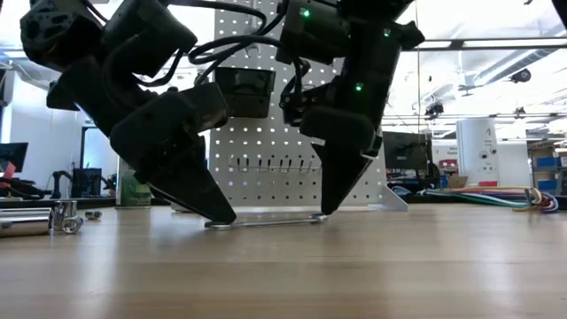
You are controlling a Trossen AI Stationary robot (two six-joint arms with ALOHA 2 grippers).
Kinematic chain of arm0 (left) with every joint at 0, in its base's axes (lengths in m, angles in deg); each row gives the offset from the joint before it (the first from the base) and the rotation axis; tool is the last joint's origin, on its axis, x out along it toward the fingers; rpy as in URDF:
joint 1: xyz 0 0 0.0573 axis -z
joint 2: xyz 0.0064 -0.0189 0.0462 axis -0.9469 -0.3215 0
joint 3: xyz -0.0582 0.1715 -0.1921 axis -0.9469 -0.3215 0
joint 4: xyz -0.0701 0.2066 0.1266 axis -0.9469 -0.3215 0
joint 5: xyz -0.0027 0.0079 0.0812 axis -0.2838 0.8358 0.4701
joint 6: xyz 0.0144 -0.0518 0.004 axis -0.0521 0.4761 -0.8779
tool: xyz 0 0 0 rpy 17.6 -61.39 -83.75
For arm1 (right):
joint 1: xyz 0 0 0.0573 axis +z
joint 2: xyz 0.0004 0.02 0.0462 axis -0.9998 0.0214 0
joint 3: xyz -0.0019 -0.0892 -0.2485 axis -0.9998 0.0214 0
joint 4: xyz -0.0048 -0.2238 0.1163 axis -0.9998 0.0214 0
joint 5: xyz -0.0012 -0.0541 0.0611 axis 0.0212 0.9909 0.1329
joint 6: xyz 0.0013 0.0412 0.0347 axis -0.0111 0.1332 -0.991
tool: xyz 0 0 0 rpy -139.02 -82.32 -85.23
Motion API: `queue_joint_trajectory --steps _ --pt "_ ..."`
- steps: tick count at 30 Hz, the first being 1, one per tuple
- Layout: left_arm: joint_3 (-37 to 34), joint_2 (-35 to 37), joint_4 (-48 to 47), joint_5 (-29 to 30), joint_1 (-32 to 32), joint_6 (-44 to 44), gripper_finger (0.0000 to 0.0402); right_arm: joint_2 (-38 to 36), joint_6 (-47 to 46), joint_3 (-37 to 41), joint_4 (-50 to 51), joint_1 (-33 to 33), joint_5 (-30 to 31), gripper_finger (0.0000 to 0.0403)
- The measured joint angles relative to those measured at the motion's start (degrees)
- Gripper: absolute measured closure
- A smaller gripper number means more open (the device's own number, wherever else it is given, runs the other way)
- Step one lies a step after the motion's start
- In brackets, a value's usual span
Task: Hang tools onto peg board
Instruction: Hang the silver wrench on the pegboard
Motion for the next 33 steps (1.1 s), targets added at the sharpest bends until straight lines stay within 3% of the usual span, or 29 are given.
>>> queue_joint_trajectory --steps 8,21,27,33 --pt "-0.15 -0.11 -0.02 0.03 0.0 -0.2 0.0246 -2.29 -0.36 -0.32 -0.15 -0.76 -0.73 0.0267" --pt "-1.08 -0.17 0.26 0.14 0.0 -0.13 0.0246 2.06 -0.68 0.04 -3.57 -1.32 -3.82 0.0289" --pt "-1.26 -0.22 1.8 0.2 0.0 -0.14 0.0246 2.17 1.25 0.32 -2.93 -2.18 -6.81 0.0327" --pt "-1.29 -0.24 2.12 0.24 0.15 -0.07 0.0246 2.28 4.79 1.02 -3.34 -2.29 -7.75 0.0393"
